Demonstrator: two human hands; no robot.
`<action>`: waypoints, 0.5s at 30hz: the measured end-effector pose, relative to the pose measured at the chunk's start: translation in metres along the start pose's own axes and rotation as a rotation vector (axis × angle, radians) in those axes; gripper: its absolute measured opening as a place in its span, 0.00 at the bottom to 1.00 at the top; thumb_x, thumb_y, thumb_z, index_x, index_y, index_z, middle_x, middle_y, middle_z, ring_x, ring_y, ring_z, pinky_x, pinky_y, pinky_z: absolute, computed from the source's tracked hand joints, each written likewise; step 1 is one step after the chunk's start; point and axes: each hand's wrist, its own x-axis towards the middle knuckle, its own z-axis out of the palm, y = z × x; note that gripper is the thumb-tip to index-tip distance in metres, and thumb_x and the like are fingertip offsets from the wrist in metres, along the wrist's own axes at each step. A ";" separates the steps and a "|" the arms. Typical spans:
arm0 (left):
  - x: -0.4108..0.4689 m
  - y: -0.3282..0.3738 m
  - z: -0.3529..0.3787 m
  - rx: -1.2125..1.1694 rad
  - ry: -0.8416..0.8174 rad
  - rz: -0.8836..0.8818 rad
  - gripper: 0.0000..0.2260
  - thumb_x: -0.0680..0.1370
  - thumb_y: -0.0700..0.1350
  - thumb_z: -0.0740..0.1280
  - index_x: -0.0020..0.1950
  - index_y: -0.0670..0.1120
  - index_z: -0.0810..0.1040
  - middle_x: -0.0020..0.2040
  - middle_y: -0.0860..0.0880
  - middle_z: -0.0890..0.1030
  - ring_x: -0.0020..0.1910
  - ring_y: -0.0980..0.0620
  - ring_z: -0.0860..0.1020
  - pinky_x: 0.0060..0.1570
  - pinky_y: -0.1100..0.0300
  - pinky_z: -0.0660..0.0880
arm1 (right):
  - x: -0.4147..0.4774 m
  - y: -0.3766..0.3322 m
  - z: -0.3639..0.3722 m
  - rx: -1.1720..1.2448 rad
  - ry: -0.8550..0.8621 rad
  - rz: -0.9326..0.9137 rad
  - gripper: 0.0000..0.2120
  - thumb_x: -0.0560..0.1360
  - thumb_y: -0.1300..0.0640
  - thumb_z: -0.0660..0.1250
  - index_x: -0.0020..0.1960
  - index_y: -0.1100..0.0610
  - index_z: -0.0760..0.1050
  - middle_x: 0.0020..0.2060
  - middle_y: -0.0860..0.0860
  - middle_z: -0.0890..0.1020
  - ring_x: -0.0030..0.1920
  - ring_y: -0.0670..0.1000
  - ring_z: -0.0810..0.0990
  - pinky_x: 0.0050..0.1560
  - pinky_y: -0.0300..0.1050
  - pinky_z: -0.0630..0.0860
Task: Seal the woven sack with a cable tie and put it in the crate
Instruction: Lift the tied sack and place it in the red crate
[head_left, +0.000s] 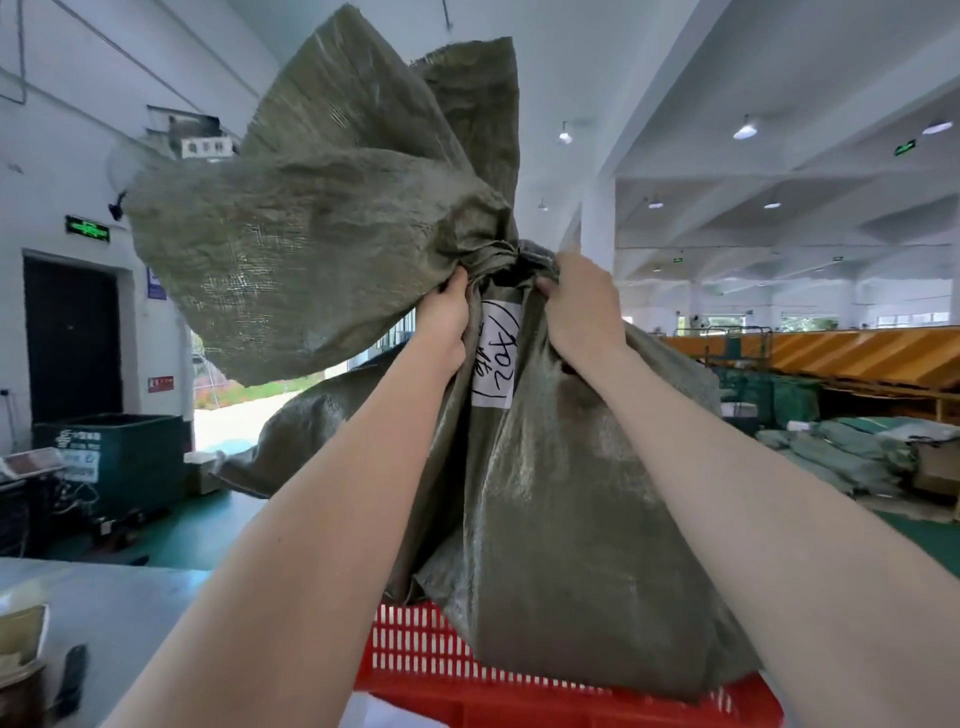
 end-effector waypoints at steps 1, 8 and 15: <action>0.000 -0.010 -0.004 0.011 -0.002 -0.021 0.23 0.79 0.50 0.62 0.71 0.40 0.68 0.67 0.43 0.75 0.65 0.45 0.75 0.68 0.49 0.70 | -0.005 0.007 0.009 0.001 -0.001 0.006 0.10 0.78 0.63 0.57 0.55 0.65 0.73 0.54 0.61 0.78 0.56 0.61 0.75 0.48 0.47 0.67; -0.014 -0.060 -0.028 0.024 0.029 -0.154 0.21 0.81 0.50 0.59 0.69 0.39 0.70 0.62 0.42 0.78 0.45 0.49 0.78 0.45 0.58 0.76 | -0.038 0.022 0.040 0.052 -0.018 0.011 0.07 0.78 0.64 0.58 0.52 0.64 0.74 0.50 0.59 0.80 0.52 0.59 0.77 0.44 0.46 0.66; -0.036 -0.041 -0.031 0.088 0.007 -0.078 0.18 0.82 0.45 0.56 0.67 0.35 0.70 0.59 0.40 0.78 0.38 0.51 0.76 0.40 0.59 0.76 | -0.052 0.013 0.027 0.112 -0.032 0.054 0.12 0.79 0.60 0.56 0.59 0.63 0.73 0.57 0.59 0.78 0.60 0.57 0.73 0.49 0.45 0.66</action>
